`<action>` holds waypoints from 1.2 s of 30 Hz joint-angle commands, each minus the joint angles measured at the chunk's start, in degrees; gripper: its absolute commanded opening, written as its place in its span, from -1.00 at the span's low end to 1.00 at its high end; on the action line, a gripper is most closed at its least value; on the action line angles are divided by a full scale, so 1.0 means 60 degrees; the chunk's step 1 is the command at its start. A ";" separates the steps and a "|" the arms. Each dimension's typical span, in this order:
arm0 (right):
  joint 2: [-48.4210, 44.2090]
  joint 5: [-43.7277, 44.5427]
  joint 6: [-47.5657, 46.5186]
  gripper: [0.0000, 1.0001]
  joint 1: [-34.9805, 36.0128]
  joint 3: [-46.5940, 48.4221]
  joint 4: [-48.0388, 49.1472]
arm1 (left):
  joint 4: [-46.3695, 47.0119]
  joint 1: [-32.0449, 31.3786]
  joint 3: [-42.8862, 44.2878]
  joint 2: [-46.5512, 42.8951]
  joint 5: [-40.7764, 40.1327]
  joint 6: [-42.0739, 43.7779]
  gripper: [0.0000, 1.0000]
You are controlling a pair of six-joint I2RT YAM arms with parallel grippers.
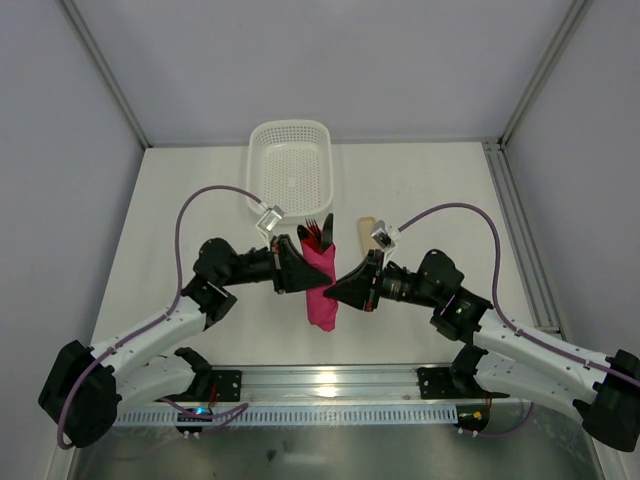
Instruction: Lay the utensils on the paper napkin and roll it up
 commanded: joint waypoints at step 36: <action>-0.4393 0.3716 -0.1221 -0.03 0.0024 0.1273 -0.5380 | -0.4608 0.4604 1.0927 0.9319 0.1140 0.2091 -1.00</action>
